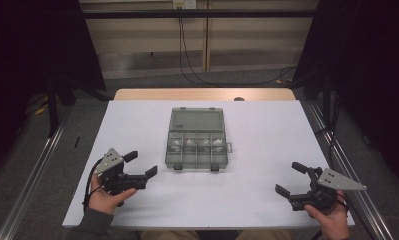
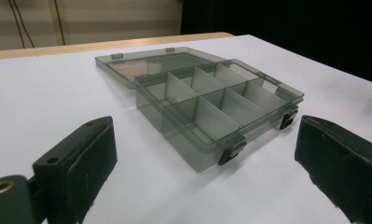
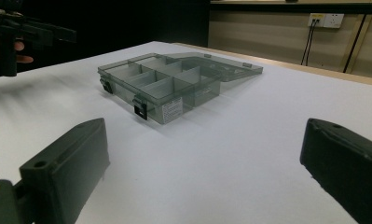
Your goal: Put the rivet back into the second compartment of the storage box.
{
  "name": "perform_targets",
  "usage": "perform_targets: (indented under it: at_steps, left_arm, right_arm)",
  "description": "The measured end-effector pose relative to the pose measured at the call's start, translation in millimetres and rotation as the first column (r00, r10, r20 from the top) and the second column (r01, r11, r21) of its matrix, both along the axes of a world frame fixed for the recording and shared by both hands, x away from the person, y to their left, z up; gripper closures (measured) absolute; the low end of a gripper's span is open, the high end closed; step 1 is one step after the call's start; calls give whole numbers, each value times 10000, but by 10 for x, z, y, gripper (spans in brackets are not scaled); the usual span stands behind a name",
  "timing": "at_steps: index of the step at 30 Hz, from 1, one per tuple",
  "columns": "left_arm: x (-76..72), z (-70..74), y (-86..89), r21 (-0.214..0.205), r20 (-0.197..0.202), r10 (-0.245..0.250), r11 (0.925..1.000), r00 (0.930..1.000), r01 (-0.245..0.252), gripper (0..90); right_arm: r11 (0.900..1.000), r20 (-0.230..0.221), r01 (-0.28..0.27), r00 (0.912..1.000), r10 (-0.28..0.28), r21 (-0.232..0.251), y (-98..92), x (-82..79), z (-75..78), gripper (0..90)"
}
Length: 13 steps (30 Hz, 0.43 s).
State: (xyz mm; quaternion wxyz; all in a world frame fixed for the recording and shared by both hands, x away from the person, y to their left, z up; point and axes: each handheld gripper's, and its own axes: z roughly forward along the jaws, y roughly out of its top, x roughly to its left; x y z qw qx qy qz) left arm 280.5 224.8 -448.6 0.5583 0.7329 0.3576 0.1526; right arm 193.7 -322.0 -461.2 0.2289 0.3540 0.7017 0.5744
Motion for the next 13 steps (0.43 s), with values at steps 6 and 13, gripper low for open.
perform_targets:
  at_steps: [6,13]
  left_arm:
    - [-67,-7,83,-4,115,77,10000,9999,-77,55]
    - [-88,-15,105,-29,182,157,9999,9997,-156,50]
  right_arm:
    - [10000,19,-2,10000,2,-11,0,0,1,10]
    - [10000,17,20,10000,-20,-17,0,-4,2,9]
